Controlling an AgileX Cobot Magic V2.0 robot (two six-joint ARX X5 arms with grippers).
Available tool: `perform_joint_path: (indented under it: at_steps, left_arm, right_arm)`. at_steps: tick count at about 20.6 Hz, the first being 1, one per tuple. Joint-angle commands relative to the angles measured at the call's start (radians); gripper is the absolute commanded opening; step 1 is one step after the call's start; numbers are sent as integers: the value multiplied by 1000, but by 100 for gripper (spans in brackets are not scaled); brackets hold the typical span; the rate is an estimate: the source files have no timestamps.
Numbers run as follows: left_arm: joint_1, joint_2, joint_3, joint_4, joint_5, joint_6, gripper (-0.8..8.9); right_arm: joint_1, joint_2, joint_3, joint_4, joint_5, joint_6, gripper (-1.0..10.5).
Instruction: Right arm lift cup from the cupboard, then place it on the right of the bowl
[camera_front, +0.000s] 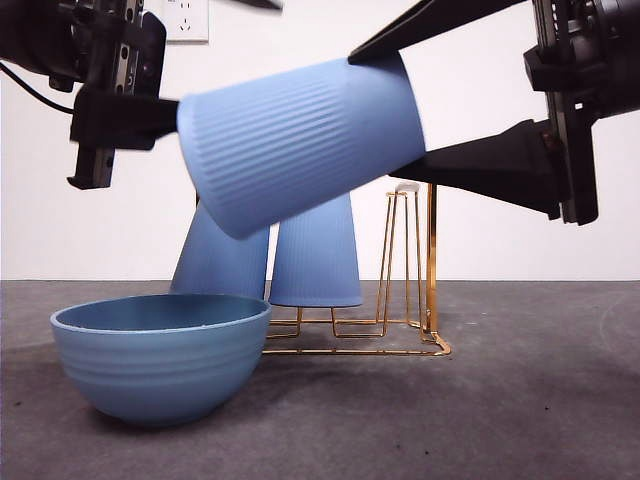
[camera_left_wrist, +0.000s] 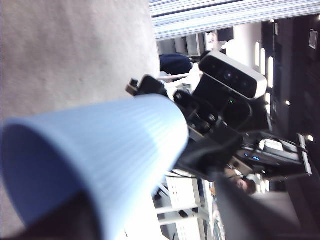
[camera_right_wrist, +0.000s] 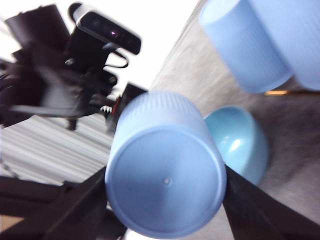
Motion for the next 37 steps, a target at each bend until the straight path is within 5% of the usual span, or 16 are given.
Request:
perform_joint_path:
  at_steps: [1, 9, 13, 18, 32, 37]
  left_arm:
    - [-6, 13, 4, 13, 6, -4, 100]
    - [-6, 14, 4, 13, 6, 5, 10]
    - [-6, 14, 5, 13, 6, 3, 10]
    - [-6, 13, 11, 11, -31, -5, 10]
    - [-118, 68, 85, -112, -270, 18, 10]
    - [-181, 151, 211, -276, -384, 130, 10]
  right_arm:
    - [10, 16, 2, 29, -8, 21, 261]
    - [10, 19, 2, 67, -6, 30, 264]
    - [10, 19, 2, 56, -9, 26, 540]
    - [-20, -27, 3, -3, -10, 19, 568]
    - [-66, -477, 130, -866, 144, -127, 566]
    - [-60, -584, 277, -1161, 204, -179, 565]
